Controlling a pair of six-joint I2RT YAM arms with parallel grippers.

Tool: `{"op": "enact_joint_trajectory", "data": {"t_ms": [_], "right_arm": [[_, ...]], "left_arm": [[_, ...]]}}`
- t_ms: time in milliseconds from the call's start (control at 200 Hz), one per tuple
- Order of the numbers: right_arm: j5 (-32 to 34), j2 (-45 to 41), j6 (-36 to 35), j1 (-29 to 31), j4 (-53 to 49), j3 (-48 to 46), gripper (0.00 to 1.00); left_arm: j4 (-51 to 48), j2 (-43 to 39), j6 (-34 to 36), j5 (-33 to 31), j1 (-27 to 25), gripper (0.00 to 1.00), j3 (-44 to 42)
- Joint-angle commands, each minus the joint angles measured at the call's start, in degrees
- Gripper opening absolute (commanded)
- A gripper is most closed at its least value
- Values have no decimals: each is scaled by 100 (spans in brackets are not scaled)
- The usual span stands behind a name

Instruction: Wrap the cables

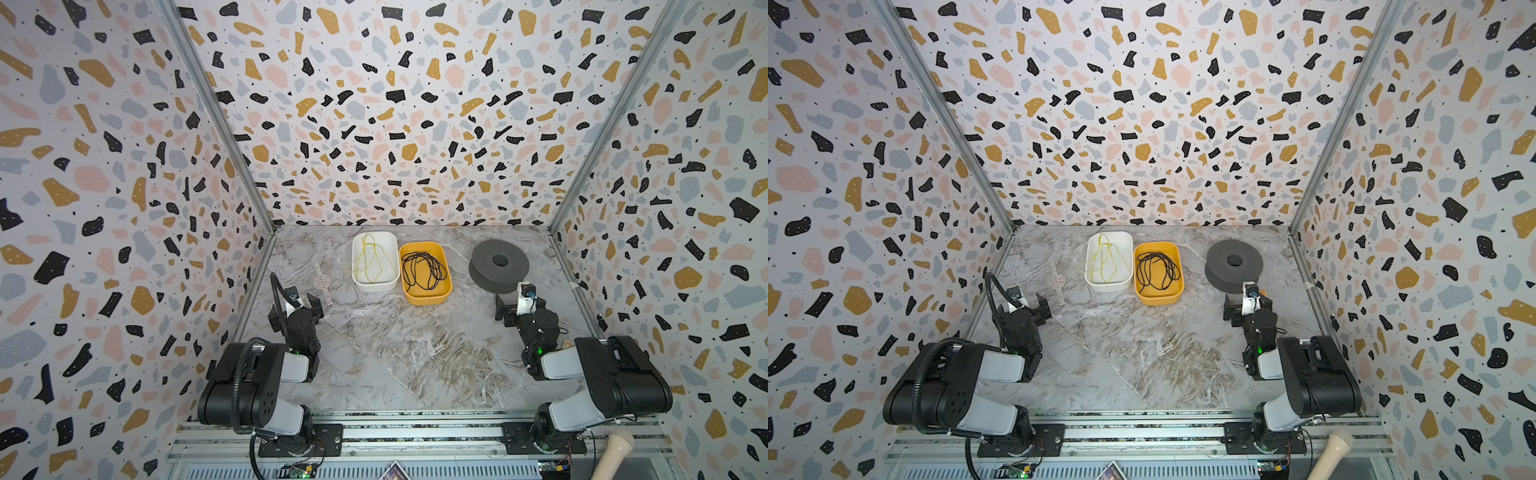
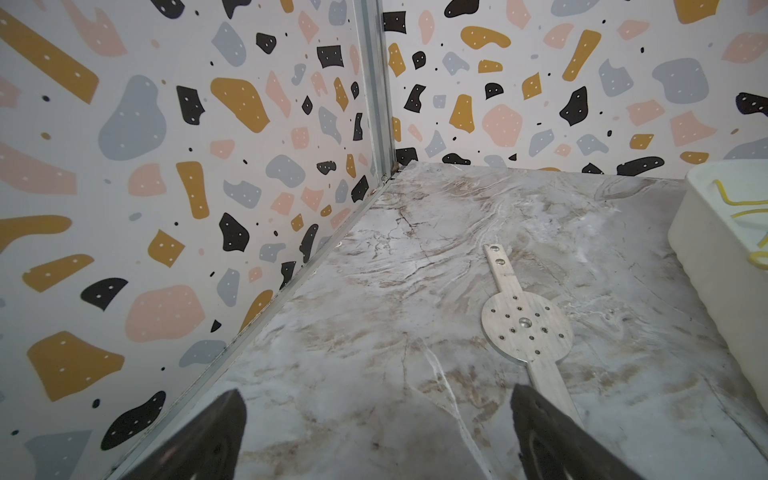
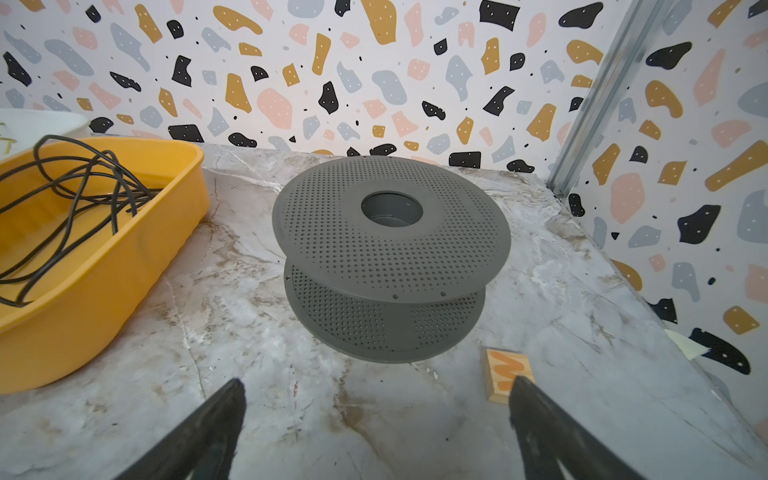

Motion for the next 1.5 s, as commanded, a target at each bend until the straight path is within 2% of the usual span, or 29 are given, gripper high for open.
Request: {"op": "enact_joint_trajectory", "data": {"t_ms": [0,105,200,355,531,571,621,666,746,826,906,956,1001,1131,1216,1402,1497], "right_arm": [[-48,-120,60,-56,18,89,99],[90,-502,-5,37,-683,286,99],[576,-832,291,210,-2394,1012,99],[569,-832,711,353,-3899,1849,99],[416,-1272,1198,726,-4596,2292,99],[590,-1385,1615,793,-4616,2337,99],[894,-1452,2585,799,-5008,2544,99],[607,-1416,2913,726,-5536,2886,99],[-325,-1125,2682,742,-6428,3654,99],[-424,-893,2651,873,-6954,4114,99],[-562,-800,2628,936,-7136,4326,99],[-1370,-737,2401,945,-6932,4335,99],[-1678,-560,2566,974,-6927,4472,99],[-1558,-134,2746,1345,-6629,4708,99],[-1353,155,2455,1657,-6774,5045,99],[-507,929,1832,2241,-7303,5982,99],[-410,1437,1616,2376,-7494,6549,99]], "left_arm": [[-148,-276,-198,-503,-35,100,266],[-1925,-475,-256,-830,-88,99,1088],[-2541,-663,-487,-1255,-200,99,1472],[-3987,-912,-1218,-1263,-313,100,2205],[-5937,-1023,-1883,-640,-544,99,3210],[-6285,-1031,-1925,-150,-545,99,3474],[-6702,-1029,-1960,389,-562,99,3752],[-6987,-1022,-2025,815,-579,99,3905],[-7186,-1031,-2011,1408,-622,99,3932],[-7200,-1058,-1962,1898,-666,99,3809],[-7354,-1034,-1793,2504,-706,100,3888],[-7490,-1026,-1687,2827,-750,100,3935],[-7460,-1047,-1657,3077,-792,100,3903],[-7200,-1158,-1716,3531,-961,100,3744],[-7319,-1167,-1669,3765,-962,100,3842],[-7152,-1379,-1725,3840,-971,100,3691],[-7149,-1441,-1726,3855,-984,100,3632]]}}
